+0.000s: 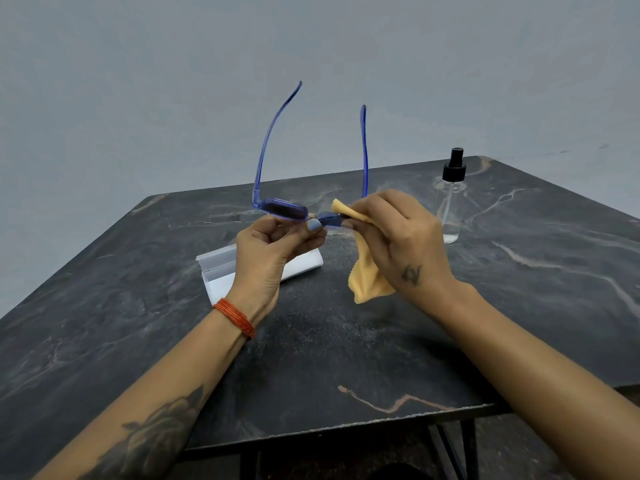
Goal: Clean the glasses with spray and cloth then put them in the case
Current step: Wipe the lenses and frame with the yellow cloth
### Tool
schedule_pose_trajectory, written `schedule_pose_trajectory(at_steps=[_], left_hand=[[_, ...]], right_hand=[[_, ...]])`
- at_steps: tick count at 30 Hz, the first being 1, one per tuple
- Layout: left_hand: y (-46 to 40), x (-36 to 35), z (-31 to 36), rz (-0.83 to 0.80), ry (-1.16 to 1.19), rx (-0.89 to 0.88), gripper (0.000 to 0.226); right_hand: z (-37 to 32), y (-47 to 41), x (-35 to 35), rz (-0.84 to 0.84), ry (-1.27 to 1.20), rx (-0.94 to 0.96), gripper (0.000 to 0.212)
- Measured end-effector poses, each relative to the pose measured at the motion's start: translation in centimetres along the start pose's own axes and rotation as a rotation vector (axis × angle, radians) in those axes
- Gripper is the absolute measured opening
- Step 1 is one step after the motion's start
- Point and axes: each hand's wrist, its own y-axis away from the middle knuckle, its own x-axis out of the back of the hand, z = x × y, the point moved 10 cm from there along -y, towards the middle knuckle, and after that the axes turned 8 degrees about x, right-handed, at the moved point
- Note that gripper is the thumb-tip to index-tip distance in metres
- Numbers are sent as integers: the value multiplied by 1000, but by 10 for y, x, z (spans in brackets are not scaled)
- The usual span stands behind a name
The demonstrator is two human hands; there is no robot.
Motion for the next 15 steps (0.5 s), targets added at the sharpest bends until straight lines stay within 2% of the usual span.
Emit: schedule_pose_trajectory(at_steps=[7,10,15], left_hand=[[3,-4,16,-35,-111,-118,14],[4,-6,22,-42,-139,-148,14],[4,-13,30,-48,-136,-171,13]], right_hand=[[15,0,4,50,-215,-166,12],[27,3,2,73,-396,-340,7],[55,17,3,203,-626,-672,15]])
